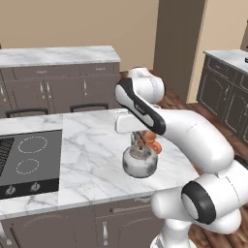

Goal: Pick the kettle and jug and place them in the sink. Then turn on the water.

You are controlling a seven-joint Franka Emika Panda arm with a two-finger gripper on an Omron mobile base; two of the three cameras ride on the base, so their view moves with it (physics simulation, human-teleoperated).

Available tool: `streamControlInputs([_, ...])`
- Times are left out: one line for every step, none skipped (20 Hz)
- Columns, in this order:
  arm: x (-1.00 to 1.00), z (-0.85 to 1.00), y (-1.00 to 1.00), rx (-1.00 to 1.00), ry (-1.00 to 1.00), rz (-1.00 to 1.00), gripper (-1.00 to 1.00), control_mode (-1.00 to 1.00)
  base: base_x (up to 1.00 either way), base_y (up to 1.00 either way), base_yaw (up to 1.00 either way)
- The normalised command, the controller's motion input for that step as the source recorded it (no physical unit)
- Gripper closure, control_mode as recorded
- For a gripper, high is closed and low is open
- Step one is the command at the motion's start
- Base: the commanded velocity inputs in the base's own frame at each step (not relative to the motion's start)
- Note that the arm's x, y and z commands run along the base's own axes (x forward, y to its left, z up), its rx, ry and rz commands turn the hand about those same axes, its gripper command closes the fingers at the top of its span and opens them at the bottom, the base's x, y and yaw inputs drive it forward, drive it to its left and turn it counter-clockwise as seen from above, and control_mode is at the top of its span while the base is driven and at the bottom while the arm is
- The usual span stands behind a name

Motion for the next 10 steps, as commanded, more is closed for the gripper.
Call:
streamControlInputs([-0.41,0.74,-0.01,0.00,-0.04,0.05,1.00,-1.00,0.00,0.00,0.00])
streamControlInputs([-0.40,0.71,0.00,0.00,-0.07,0.04,1.00,-1.00,0.00,0.00,0.00])
streamControlInputs([-0.37,0.71,0.00,0.00,-0.08,0.03,1.00,-1.00,0.00,0.00,0.00])
streamControlInputs([-0.31,0.66,-0.01,0.01,-0.10,0.02,1.00,-1.00,0.00,0.00,0.00])
streamControlInputs([-0.26,0.62,0.00,0.01,-0.11,0.01,1.00,-1.00,0.00,0.00,0.00])
streamControlInputs([-0.24,0.56,-0.01,0.01,-0.11,0.01,1.00,-1.00,0.00,0.00,0.00])
streamControlInputs([-0.24,0.54,-0.05,0.01,-0.09,0.00,1.00,-1.00,0.00,0.00,0.00])
streamControlInputs([-0.14,0.46,-0.08,0.02,-0.10,0.00,1.00,-1.00,0.00,0.00,0.00])
streamControlInputs([-0.11,0.34,-0.11,0.03,-0.11,0.00,1.00,-1.00,0.00,0.00,0.00])
streamControlInputs([-0.11,0.10,-0.04,0.02,-0.06,0.00,1.00,-1.00,0.00,0.00,0.00])
